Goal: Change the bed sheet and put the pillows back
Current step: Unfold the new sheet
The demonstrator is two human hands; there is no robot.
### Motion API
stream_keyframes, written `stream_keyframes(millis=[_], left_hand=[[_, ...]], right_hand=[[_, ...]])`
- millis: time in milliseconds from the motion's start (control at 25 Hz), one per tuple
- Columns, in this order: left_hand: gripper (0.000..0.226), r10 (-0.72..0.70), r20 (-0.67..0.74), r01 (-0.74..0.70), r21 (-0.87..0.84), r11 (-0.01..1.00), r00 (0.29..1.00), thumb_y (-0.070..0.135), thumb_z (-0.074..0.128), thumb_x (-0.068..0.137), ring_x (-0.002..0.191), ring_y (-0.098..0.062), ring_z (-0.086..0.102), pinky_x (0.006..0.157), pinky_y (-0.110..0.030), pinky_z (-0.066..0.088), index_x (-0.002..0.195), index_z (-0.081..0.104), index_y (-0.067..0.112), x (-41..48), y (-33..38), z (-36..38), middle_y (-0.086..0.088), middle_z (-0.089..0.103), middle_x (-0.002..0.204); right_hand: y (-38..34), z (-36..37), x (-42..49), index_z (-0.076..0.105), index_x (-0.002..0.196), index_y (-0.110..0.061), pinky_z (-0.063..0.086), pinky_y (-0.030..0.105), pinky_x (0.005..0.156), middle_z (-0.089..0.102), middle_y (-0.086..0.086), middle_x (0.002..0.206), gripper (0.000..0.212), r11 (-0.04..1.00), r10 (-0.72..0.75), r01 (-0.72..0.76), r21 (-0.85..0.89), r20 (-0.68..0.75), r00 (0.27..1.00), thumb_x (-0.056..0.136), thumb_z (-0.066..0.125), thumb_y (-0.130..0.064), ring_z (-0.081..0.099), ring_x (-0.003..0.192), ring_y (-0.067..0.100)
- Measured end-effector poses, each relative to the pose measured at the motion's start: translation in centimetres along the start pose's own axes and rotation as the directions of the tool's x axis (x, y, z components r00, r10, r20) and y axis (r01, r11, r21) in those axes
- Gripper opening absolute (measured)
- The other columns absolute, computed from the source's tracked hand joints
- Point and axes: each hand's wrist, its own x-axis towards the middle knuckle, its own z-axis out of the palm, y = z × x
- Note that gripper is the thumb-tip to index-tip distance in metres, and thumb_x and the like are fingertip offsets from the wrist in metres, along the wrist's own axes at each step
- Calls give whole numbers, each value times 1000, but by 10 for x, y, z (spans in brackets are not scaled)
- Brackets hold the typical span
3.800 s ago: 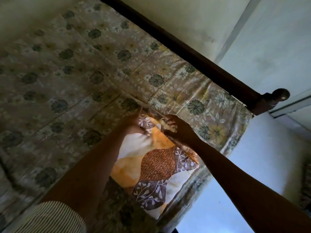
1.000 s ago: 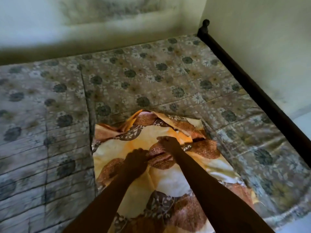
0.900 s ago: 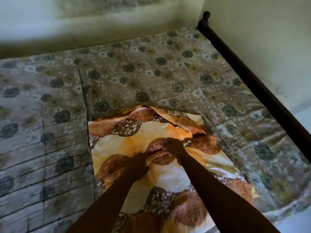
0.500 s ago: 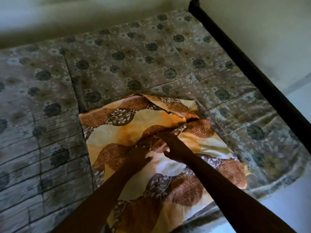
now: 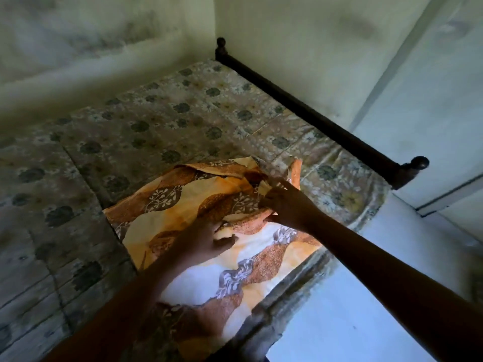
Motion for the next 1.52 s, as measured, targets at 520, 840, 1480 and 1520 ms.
stream_keyframes(millis=[520,840,1480,1520], left_hand=[[36,716,90,-691,369,621,692,41,77,69,74,-25,69,62,-31,54,93,74,14,-76,105,-26,-6,72,79],[22,957,238,-976,181,124,166,27,86,58,47,-9,58,45,-10,30,77,75,26,-113,267,49,10,60,58],[30,924,86,-897,-287,-336,-374,49,48,82,55,-15,55,53,-19,36,88,73,34,-332,596,265,12,36,64],[29,914,78,-884,-297,-360,-398,49,49,82,54,-14,54,53,-17,34,89,73,34,-342,608,275,14,35,66]], right_hand=[[-183,-137,-232,63,97,-31,51,31,47,67,-1,74,37,753,651,-623,211,-104,752,83,37,-52,67,62,23],[-300,-188,-391,65,73,-22,36,23,42,54,-5,56,15,310,951,-918,247,-93,296,74,70,-36,45,46,18],[-522,-279,-667,69,75,-20,44,31,45,49,-9,64,14,-371,896,-904,212,-172,-409,79,64,-33,49,50,12],[-529,-280,-677,69,78,-23,44,31,44,50,-10,65,10,-387,885,-896,216,-186,-427,78,65,-31,49,50,11]])
